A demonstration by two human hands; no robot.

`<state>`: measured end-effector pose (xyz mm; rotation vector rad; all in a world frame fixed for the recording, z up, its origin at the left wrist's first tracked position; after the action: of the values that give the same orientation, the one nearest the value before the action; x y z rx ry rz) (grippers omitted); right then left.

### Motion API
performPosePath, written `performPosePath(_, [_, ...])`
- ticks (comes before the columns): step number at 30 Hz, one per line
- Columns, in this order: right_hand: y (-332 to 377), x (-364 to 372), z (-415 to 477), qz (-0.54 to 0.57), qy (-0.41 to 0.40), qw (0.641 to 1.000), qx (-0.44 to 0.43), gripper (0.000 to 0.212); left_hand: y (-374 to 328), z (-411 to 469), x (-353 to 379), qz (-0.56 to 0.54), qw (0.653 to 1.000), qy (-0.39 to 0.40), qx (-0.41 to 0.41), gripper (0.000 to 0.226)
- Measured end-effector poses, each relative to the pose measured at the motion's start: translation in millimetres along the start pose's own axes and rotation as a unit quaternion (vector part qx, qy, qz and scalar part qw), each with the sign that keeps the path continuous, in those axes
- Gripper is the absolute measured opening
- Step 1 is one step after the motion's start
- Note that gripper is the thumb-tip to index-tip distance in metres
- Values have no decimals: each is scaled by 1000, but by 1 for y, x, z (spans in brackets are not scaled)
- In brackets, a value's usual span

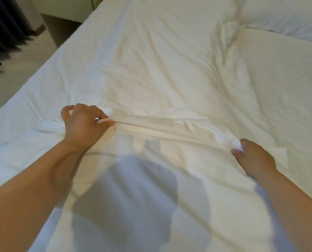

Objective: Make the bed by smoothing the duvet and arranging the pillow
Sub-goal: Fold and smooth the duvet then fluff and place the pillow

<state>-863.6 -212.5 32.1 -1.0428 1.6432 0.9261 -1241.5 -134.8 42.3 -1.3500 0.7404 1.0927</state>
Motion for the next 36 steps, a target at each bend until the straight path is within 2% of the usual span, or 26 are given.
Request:
performPosePath(2, [10, -17, 0, 2, -141, 989, -39, 33, -1, 2, 10, 54, 998, 22, 11, 21])
performPosePath(4, [19, -30, 0, 11, -278, 958, -72, 21, -4, 0, 22, 87, 995, 48, 3, 19])
performPosePath(6, [21, -25, 1, 6, -338, 939, -68, 17, -16, -9, 23, 62, 998, 23, -4, 28])
performPosePath(8, [24, -6, 5, -9, -318, 946, -67, 22, -41, -35, 16, -11, 997, -30, 67, 40])
performPosePath(9, [25, 6, 9, -24, -297, 952, -78, 26, -56, -55, 17, -46, 991, -23, 120, 43])
performPosePath(11, [28, 23, 16, -25, -250, 965, -80, 30, -70, -94, 37, -28, 982, 39, 183, 48])
performPosePath(14, [42, 15, 16, 61, -273, 960, -36, 42, -57, -111, 81, 45, 975, 159, 147, 62])
performPosePath(15, [53, 10, 10, 80, -302, 949, -54, 50, -53, -108, 92, 64, 972, 181, 137, 63])
performPosePath(17, [90, 10, -15, 75, -348, 919, -172, 59, -51, -104, 106, 91, 959, 232, 133, 64])
performPosePath(19, [117, 41, -40, 15, -294, 905, -306, 60, -47, -104, 112, 101, 954, 248, 136, 64])
performPosePath(21, [105, 75, -48, -64, -207, 907, -362, 59, -43, -103, 120, 123, 957, 226, 136, 65])
performPosePath(23, [60, 83, -37, -107, -147, 927, -329, 55, -43, -100, 121, 129, 960, 211, 128, 68])
performPosePath(24, [32, 76, -30, -119, -141, 941, -285, 58, -45, -98, 121, 116, 966, 202, 114, 75])
performPosePath(26, [-33, 54, -22, -124, -100, 977, -142, 76, -41, -98, 125, 124, 971, 176, 103, 91])
performPosePath(27, [-66, 43, -25, -115, -55, 991, -45, 76, -39, -99, 128, 126, 969, 188, 96, 95])
performPosePath(28, [-105, 43, -31, -56, 9, 996, 64, 73, -39, -99, 130, 131, 968, 191, 99, 96])
performPosePath(29, [-134, 42, -44, 57, 66, 984, 156, 70, -39, -99, 130, 132, 969, 182, 100, 96])
performPosePath(31, [-168, 40, -75, 333, 87, 894, 287, 73, -44, -104, 122, 151, 965, 189, 98, 87])
performPosePath(32, [-177, 43, -87, 403, 84, 854, 317, 81, -48, -106, 118, 171, 959, 209, 92, 77])
performPosePath(33, [-179, 47, -98, 431, 103, 842, 309, 91, -52, -108, 116, 201, 947, 239, 80, 67])
performPosePath(34, [-178, 51, -108, 436, 121, 846, 283, 95, -57, -109, 111, 223, 935, 270, 61, 60])
performPosePath(36, [-168, 56, -121, 422, 122, 867, 234, 65, -82, -107, 90, 219, 939, 265, 32, 53])
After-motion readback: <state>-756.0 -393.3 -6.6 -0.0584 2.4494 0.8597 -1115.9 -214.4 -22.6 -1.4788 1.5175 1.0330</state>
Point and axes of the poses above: each hand's wrist, its own z-axis towards the middle knuckle, its own x-axis out of the palm, y = z × x, the point moved 4 cm from there along z, towards the middle knuckle, and after that the axes turned 7 degrees about -x, right-handed, at the moved point
